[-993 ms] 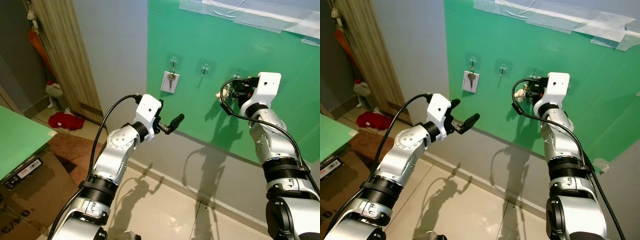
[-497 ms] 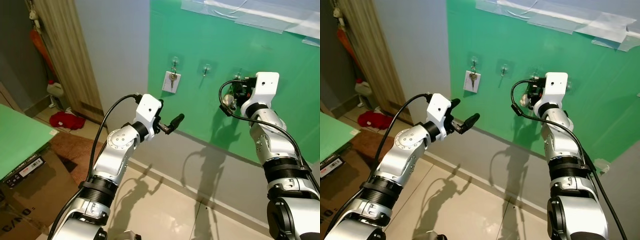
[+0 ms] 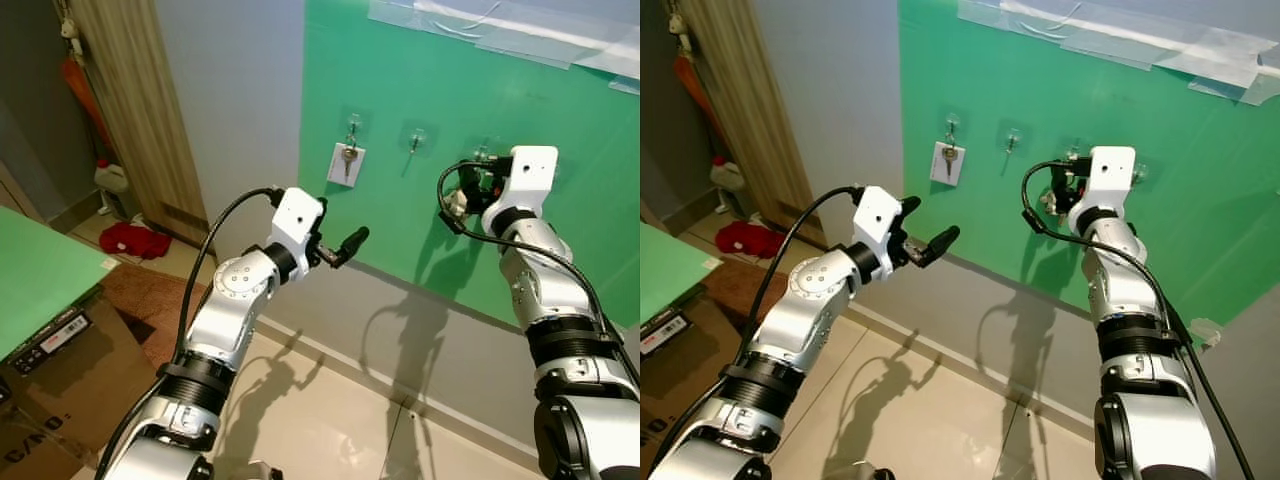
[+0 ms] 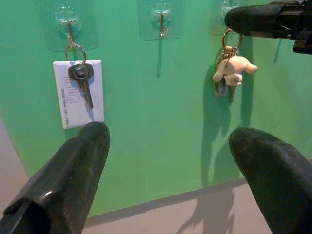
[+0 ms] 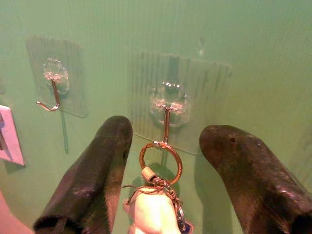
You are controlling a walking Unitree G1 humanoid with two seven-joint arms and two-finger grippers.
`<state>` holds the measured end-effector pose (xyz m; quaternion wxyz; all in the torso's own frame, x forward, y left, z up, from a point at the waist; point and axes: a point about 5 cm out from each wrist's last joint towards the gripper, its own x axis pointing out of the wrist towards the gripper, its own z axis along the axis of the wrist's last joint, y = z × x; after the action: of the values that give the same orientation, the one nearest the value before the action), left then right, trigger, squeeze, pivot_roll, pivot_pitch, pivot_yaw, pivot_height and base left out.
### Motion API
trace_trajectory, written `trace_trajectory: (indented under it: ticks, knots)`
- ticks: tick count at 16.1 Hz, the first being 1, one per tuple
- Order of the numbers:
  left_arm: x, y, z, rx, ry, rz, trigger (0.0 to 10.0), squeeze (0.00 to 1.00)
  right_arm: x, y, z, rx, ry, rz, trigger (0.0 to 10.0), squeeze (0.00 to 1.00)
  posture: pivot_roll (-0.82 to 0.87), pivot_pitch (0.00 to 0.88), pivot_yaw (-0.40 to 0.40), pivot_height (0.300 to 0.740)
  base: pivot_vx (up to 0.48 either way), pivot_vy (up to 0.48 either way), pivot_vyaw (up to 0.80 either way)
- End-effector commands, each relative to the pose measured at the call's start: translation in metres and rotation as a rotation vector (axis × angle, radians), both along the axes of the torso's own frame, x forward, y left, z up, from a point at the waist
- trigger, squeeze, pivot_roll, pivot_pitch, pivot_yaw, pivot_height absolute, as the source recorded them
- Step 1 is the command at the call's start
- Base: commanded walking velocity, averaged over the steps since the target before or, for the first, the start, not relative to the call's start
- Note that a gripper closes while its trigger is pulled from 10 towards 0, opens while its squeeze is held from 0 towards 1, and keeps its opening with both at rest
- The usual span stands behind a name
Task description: Hang keys on a hook
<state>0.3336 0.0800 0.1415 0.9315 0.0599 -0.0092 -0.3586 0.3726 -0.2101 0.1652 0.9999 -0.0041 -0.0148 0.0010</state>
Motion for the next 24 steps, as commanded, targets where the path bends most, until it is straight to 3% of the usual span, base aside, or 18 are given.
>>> trace_trajectory:
  ticks: [1,2,3,4,5,9,12,13,14,16,17,21,24]
  knots:
    - [-0.002,-0.004,0.002,0.008,-0.009,-0.011,10.0,0.00,-0.003,-0.014,0.004,-0.047,-0.019,-0.063,10.0,1.00,-0.01,0.000,-0.025,0.740,0.000,0.000,0.00]
    - [-0.002,-0.004,0.002,0.008,-0.009,-0.010,10.0,0.00,-0.003,-0.015,0.004,-0.101,-0.026,-0.074,10.0,1.00,-0.01,0.000,-0.027,0.740,0.000,0.000,0.00]
    - [0.000,-0.001,0.002,0.009,-0.009,0.021,10.0,0.00,-0.007,-0.015,0.010,-0.252,-0.086,-0.082,10.0,0.13,-0.01,0.000,-0.026,0.740,0.000,0.000,0.00]
    - [0.003,0.003,0.002,0.009,-0.018,0.067,10.0,0.00,-0.016,-0.014,0.012,-0.354,-0.147,-0.080,10.0,0.00,-0.01,0.000,-0.030,0.740,0.000,0.000,0.00]
    - [0.004,0.004,0.002,0.007,-0.019,0.077,10.0,0.00,-0.017,-0.014,0.011,-0.355,-0.150,-0.081,10.0,0.00,-0.01,0.000,-0.030,0.740,0.000,0.000,0.00]
    - [0.002,0.014,-0.004,-0.052,0.001,0.212,10.0,0.00,-0.055,-0.030,-0.023,-0.302,-0.084,-0.111,10.0,0.00,-0.01,0.000,-0.012,0.740,0.000,0.000,0.00]
    - [-0.010,0.023,-0.018,-0.091,0.041,0.308,10.0,0.00,-0.080,-0.018,-0.049,-0.236,-0.049,-0.086,10.0,0.00,-0.01,0.000,0.003,0.740,0.000,0.000,0.00]
    - [-0.021,0.029,-0.024,-0.089,0.051,0.353,10.0,0.00,-0.091,-0.007,-0.062,-0.173,-0.018,-0.058,10.0,0.00,-0.01,0.000,0.015,0.740,0.000,0.000,0.00]
    - [-0.042,0.034,-0.028,-0.079,0.053,0.373,10.0,0.00,-0.101,0.006,-0.076,-0.057,0.020,-0.025,10.0,0.00,-0.01,0.000,0.027,0.740,0.000,0.000,0.00]
    - [-0.052,0.040,-0.021,-0.099,0.028,0.395,10.0,0.00,-0.097,0.016,-0.081,0.070,0.039,0.001,10.0,0.00,0.00,0.000,0.038,0.740,0.000,0.000,0.00]
    - [-0.050,0.044,-0.022,-0.107,0.042,0.414,10.0,0.00,-0.095,0.015,-0.081,0.098,0.049,-0.014,10.0,0.00,0.01,0.000,0.039,0.740,0.000,0.000,0.00]
    - [-0.046,0.051,-0.026,-0.163,0.080,0.491,10.0,0.00,-0.089,0.018,-0.073,0.130,0.036,-0.003,10.0,0.00,0.00,0.000,0.042,0.740,0.000,0.000,0.00]
    - [-0.043,0.048,-0.021,-0.146,0.071,0.470,10.0,0.00,-0.084,0.023,-0.071,0.126,0.049,0.033,10.0,0.00,-0.02,0.000,0.045,0.740,0.000,0.157,0.00]
